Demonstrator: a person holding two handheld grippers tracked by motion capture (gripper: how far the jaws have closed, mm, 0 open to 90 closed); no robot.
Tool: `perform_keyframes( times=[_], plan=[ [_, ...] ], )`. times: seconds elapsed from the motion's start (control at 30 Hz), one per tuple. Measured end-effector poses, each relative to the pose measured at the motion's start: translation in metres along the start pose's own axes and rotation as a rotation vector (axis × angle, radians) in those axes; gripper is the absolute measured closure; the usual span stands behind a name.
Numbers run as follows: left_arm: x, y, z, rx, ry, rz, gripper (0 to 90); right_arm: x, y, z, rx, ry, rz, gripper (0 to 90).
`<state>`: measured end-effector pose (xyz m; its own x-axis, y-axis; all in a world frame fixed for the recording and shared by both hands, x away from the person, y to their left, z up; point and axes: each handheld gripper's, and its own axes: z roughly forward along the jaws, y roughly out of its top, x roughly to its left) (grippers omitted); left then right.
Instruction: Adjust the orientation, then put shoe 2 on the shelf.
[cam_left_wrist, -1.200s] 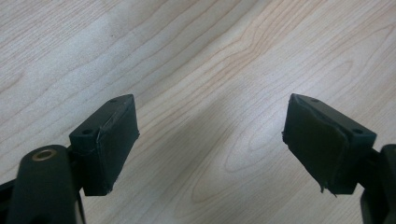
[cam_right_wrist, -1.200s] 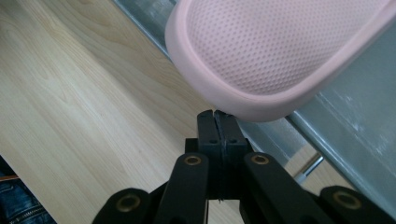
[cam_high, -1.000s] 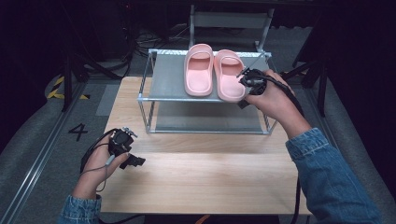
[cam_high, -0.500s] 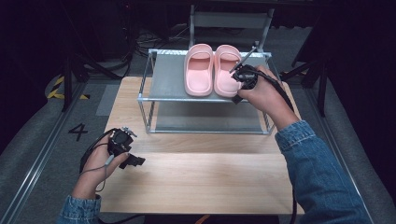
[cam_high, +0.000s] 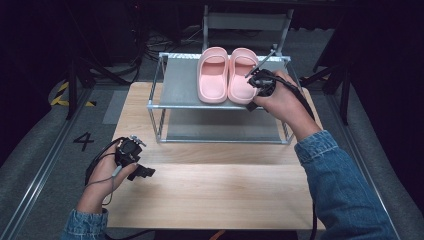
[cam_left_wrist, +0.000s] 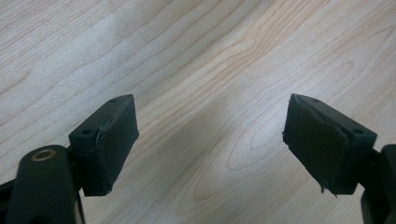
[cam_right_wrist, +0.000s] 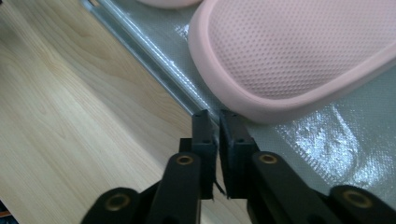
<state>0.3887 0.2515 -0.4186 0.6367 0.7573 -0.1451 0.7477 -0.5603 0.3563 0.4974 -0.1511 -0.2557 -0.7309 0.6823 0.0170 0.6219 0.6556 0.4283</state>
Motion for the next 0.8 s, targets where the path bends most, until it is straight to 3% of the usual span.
perform_keyframes(
  times=[0.33,0.8],
  plan=[
    [-0.001,0.002,-0.001,-0.007,-0.001,0.001,18.4,0.007,-0.021,-0.026,-0.1,-0.007,-0.021,70.3],
    [0.001,0.006,0.0,-0.008,-0.008,0.005,18.4,-0.008,-0.088,-0.043,-0.184,-0.011,0.025,53.2]
  ],
)
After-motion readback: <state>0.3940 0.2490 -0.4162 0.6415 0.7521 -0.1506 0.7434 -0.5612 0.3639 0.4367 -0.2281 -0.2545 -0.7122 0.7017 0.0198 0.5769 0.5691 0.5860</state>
